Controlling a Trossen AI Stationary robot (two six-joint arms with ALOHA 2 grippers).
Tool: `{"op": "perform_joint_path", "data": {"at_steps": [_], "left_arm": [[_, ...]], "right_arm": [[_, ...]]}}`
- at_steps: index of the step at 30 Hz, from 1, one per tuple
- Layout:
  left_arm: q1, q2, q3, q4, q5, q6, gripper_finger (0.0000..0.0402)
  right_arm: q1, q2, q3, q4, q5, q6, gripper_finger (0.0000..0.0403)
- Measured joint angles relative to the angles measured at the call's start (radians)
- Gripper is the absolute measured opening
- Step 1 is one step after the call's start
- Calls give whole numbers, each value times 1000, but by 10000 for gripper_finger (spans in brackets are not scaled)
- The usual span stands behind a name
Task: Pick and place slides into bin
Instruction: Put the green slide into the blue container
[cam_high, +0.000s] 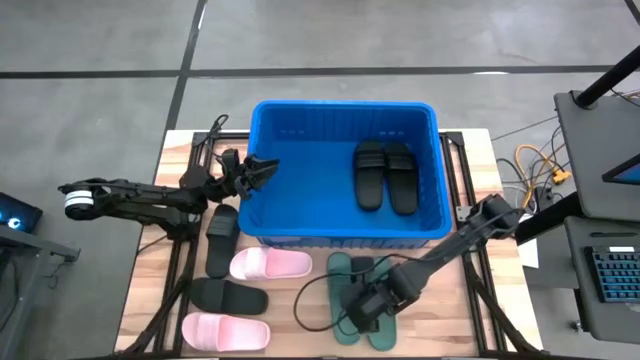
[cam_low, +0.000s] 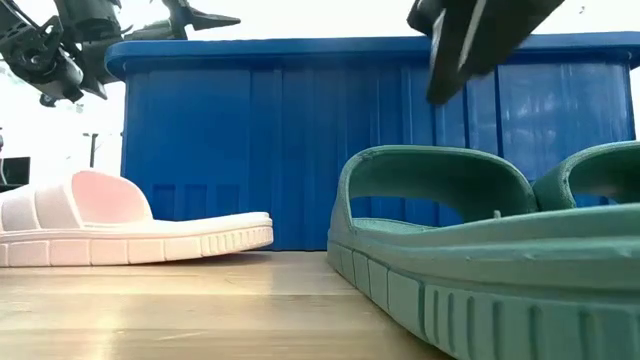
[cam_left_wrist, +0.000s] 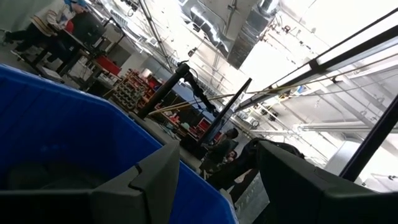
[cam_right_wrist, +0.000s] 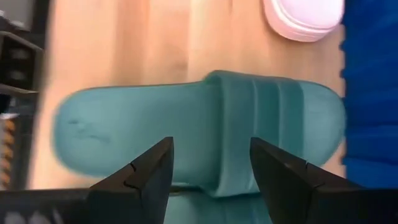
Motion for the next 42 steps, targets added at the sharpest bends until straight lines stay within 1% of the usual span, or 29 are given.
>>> {"op": "perform_joint_path", "data": {"at_steps": [4, 9, 11, 14, 16, 22, 26, 29, 32, 36, 39, 42], "left_arm": [[0, 0, 0, 0, 5, -1, 201], [0, 0, 0, 2, 6, -2, 201], [0, 0, 0, 2, 6, -2, 201], [0, 0, 0, 2, 9, -2, 201], [0, 0, 0, 2, 9, -2, 201], [0, 0, 0, 2, 11, -2, 201], [0, 0, 0, 1, 11, -2, 201], [0, 0, 0, 1, 11, 0, 201], [0, 0, 0, 1, 11, 0, 201], [0, 0, 0, 1, 11, 1, 201], [0, 0, 0, 1, 12, 1, 201], [0, 0, 0, 1, 20, -2, 201]], "right_arm": [[-1, 45, 1, 0, 89, -2, 203], [0, 81, 0, 2, 100, -61, 203], [0, 82, -3, 1, 124, -53, 203], [0, 84, -4, -3, 201, -14, 203], [-1, 85, -5, -4, 230, -12, 203], [-5, 85, -6, -2, 226, -33, 203], [-4, 85, -8, 25, 156, -118, 203], [-2, 85, -12, 42, 156, -133, 203], [-4, 96, -21, 47, 179, -122, 203], [-5, 134, -22, 51, 195, -163, 203], [-3, 152, -22, 52, 239, -117, 203], [-4, 155, -22, 48, 261, -71, 199]]}}
